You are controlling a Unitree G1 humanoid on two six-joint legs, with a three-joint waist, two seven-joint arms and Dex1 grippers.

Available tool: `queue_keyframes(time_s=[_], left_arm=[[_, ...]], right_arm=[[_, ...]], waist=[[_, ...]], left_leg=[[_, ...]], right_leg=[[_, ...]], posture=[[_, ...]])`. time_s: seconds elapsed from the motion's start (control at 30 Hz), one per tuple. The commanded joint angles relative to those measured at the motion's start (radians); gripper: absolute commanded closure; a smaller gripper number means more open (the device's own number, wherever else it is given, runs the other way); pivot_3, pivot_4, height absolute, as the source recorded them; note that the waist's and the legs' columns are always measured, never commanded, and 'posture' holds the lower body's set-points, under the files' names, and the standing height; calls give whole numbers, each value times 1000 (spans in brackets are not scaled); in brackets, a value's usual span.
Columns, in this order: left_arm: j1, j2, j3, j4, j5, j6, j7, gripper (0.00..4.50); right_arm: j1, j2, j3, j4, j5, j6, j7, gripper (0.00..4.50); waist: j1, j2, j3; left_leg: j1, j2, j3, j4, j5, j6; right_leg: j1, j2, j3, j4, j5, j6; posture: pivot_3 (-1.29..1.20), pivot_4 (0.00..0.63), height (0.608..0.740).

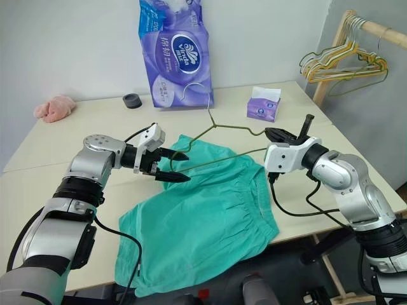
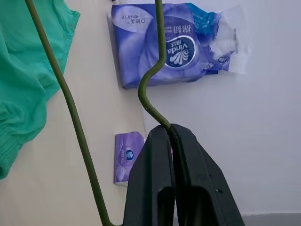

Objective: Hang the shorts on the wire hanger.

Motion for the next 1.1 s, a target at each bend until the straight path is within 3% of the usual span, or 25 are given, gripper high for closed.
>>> queue_keyframes(time_s=[0.03,0.43,0.77,0.87,1.1], left_arm=[[2,7,8,-40,-15,29,-9,896],[30,2,15,-85,-19,57,8,4478],[51,0,22,-115,-26,77,28,4478],[59,1,20,-116,-18,69,41,4500],[70,11,7,-123,-3,35,56,4500]], right_arm=[[-17,5,-45,-28,2,-17,-9,4500],[-15,24,-59,-35,6,-35,-11,4500],[3,19,-57,-38,32,-67,33,4500],[24,8,-66,-44,61,-58,67,3793],[79,-45,-107,-74,150,0,176,1327]], waist=[[0,0,0],[0,0,0],[0,0,0],[0,0,0],[1,0,0]], left_leg=[[0,0,0,0,0,0],[0,0,0,0,0,0],[0,0,0,0,0,0],[0,0,0,0,0,0],[0,0,0,0,0,0]], right_leg=[[0,0,0,0,0,0],[0,0,0,0,0,0],[0,0,0,0,0,0],[0,0,0,1,0,0],[0,-1,0,1,0,0]], posture=[[-241,75,740],[-240,75,740],[-238,72,740],[-237,72,740],[-236,77,740]])
